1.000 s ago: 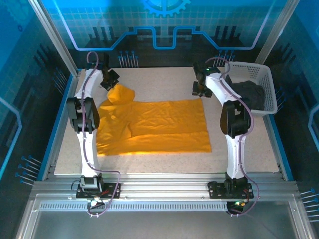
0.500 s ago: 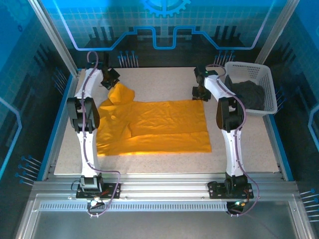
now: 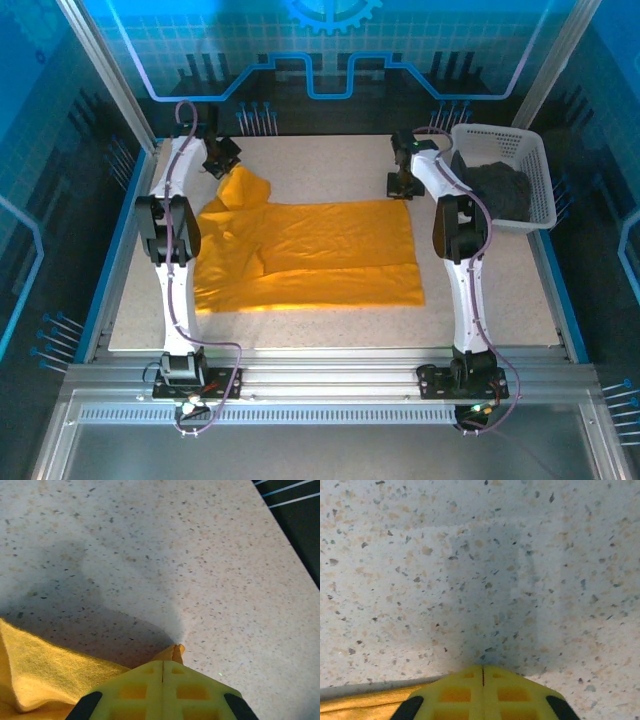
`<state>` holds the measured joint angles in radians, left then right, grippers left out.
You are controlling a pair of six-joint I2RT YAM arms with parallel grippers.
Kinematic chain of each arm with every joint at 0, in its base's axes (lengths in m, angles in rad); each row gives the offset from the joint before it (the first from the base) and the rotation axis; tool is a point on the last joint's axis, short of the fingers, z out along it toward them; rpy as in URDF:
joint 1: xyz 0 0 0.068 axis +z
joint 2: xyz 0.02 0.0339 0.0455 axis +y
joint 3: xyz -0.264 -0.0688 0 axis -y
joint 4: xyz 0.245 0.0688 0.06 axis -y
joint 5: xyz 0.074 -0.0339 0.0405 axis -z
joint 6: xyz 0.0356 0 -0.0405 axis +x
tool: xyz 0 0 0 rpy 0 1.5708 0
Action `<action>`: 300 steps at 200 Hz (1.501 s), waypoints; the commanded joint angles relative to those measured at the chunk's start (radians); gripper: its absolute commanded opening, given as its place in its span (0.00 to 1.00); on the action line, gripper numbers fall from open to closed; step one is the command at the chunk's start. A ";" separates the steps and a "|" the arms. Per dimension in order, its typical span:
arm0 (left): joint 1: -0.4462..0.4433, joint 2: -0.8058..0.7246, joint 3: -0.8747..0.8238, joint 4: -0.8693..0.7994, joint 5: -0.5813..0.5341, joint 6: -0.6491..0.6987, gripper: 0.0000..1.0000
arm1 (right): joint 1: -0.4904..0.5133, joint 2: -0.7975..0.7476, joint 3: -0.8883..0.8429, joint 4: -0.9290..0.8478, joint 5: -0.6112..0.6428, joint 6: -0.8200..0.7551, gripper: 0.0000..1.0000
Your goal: Fold and stack the t-shirts
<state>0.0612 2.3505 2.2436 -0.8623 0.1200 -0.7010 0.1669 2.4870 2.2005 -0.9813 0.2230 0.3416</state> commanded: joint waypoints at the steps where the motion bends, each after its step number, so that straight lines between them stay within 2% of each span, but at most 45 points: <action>1: -0.004 0.027 0.039 0.028 0.094 -0.007 0.00 | -0.051 -0.033 0.025 -0.036 0.085 -0.009 0.00; 47: -0.008 0.029 0.045 0.089 0.153 -0.022 0.00 | -0.055 -0.045 0.043 -0.017 -0.022 -0.080 0.00; 84: -0.011 -0.042 -0.028 0.122 0.179 0.013 0.00 | -0.030 -0.101 -0.031 0.026 -0.037 -0.109 0.00; 121: -0.011 -0.281 -0.299 0.166 0.114 0.031 0.00 | -0.017 -0.271 -0.219 0.155 -0.054 -0.140 0.00; 146: -0.011 -0.468 -0.524 0.234 0.110 -0.005 0.00 | -0.005 -0.387 -0.364 0.238 -0.049 -0.142 0.00; 175: -0.024 -0.658 -0.709 0.234 0.090 -0.035 0.00 | 0.012 -0.527 -0.549 0.317 -0.022 -0.117 0.00; 240: -0.029 -1.059 -1.106 0.039 -0.073 -0.031 0.00 | 0.043 -0.800 -0.926 0.435 -0.007 -0.088 0.00; 300: -0.029 -1.235 -1.338 -0.063 -0.231 -0.043 0.00 | 0.039 -0.962 -1.160 0.422 0.080 -0.108 0.01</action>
<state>0.0345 1.1606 0.9573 -0.8532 -0.0135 -0.7345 0.2020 1.5658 1.0966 -0.5526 0.2443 0.2420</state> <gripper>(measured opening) 0.053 0.061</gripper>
